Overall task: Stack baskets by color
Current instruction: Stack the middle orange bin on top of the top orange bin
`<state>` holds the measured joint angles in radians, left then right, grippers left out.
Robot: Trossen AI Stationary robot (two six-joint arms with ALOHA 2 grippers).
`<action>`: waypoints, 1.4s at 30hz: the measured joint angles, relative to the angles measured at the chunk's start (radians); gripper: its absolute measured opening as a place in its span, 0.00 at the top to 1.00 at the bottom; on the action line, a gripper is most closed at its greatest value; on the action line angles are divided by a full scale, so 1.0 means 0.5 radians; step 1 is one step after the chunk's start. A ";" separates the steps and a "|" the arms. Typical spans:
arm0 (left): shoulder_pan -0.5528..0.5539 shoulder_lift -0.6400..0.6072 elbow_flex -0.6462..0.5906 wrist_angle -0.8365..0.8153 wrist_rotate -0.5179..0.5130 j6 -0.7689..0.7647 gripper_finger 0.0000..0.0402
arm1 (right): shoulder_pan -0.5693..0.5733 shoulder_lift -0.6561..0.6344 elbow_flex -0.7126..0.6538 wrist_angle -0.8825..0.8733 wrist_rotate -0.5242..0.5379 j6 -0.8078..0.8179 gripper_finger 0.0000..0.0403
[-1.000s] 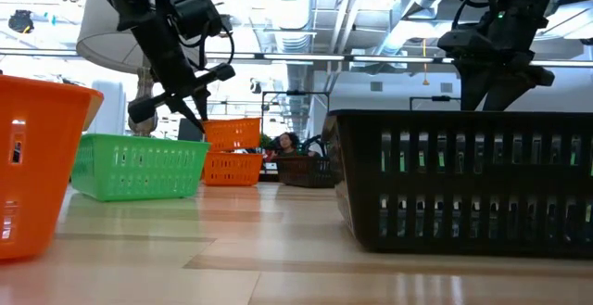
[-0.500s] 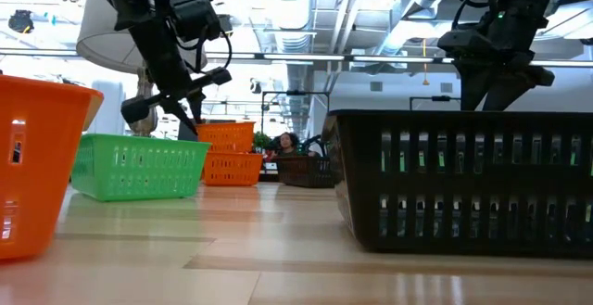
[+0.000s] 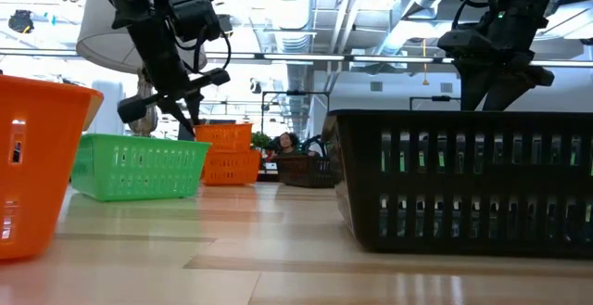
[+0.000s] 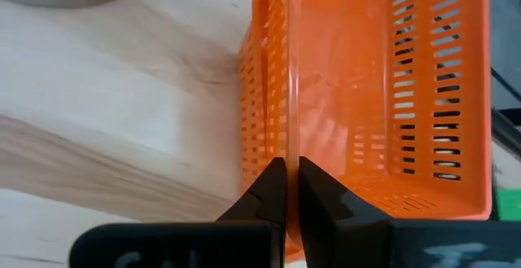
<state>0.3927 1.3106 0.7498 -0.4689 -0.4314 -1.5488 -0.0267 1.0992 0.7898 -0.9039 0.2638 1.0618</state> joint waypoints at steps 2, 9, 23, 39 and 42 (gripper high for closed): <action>0.001 0.000 0.000 -0.020 -0.001 -0.001 1.00 | 0.000 0.000 0.000 0.000 0.000 0.000 0.45; 0.001 0.000 0.000 -0.021 0.030 0.030 1.00 | 0.000 0.000 0.000 0.000 0.000 0.000 0.45; -0.034 0.000 0.027 -0.012 0.166 0.144 1.00 | 0.000 0.000 0.000 0.000 0.000 0.000 0.45; -0.136 -0.021 0.045 0.049 0.206 0.284 1.00 | -0.004 0.000 0.000 -0.002 0.033 -0.034 0.45; -0.177 -0.021 0.119 -0.057 0.161 0.253 1.00 | -0.004 0.000 0.000 -0.002 0.048 -0.034 0.45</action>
<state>0.3041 1.2999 0.8092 -0.4972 -0.3511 -1.4225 -0.0288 1.0992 0.7898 -0.9050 0.2878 1.0447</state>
